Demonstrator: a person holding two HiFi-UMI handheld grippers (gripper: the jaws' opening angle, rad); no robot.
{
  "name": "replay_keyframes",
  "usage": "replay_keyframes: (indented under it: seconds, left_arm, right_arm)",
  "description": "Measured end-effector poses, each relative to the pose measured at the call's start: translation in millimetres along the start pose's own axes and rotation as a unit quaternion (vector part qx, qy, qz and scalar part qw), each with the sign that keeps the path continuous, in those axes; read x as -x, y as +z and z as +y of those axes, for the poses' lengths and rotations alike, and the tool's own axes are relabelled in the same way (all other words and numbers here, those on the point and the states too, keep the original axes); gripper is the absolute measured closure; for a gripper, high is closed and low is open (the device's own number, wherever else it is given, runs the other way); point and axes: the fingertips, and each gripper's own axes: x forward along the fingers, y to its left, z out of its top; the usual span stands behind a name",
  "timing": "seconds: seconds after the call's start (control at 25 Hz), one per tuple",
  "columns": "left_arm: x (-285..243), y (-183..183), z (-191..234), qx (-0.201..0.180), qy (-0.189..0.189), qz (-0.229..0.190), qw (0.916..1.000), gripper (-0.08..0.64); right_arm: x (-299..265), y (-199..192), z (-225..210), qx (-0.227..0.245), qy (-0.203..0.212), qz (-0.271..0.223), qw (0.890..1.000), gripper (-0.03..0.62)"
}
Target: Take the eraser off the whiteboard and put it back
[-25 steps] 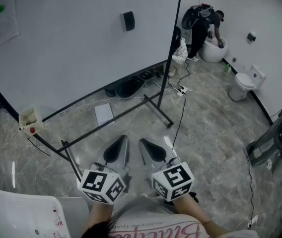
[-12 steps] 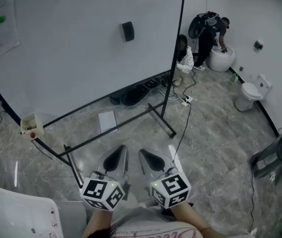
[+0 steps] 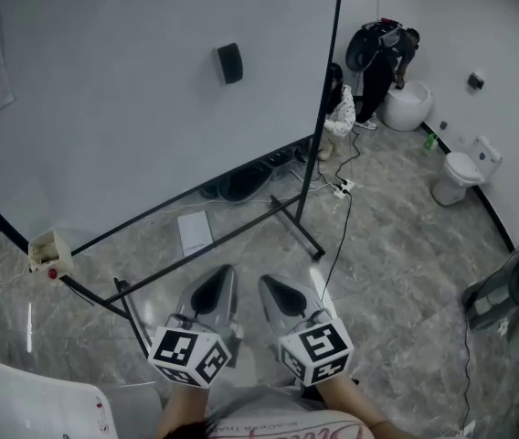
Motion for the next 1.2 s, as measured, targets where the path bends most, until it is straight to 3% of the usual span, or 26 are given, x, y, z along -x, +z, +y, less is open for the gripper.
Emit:
replay_keyframes:
  seconds: [0.56, 1.0, 1.2]
  left_arm:
    - [-116.7, 35.8, 89.3, 0.005, -0.038, -0.009, 0.9992, 0.56]
    - [-164.5, 44.0, 145.2, 0.023, -0.051, -0.002, 0.9984, 0.56]
    - [-180.9, 45.5, 148.4, 0.024, -0.059, 0.001, 0.998, 0.56]
  right_arm:
    - [-133.0, 54.7, -64.1, 0.019, -0.026, -0.031, 0.999, 0.591]
    - [-202.5, 115.7, -108.5, 0.05, -0.065, -0.076, 0.994, 0.589]
    - [-217.9, 156.5, -119.2, 0.078, -0.048, -0.104, 0.99, 0.512]
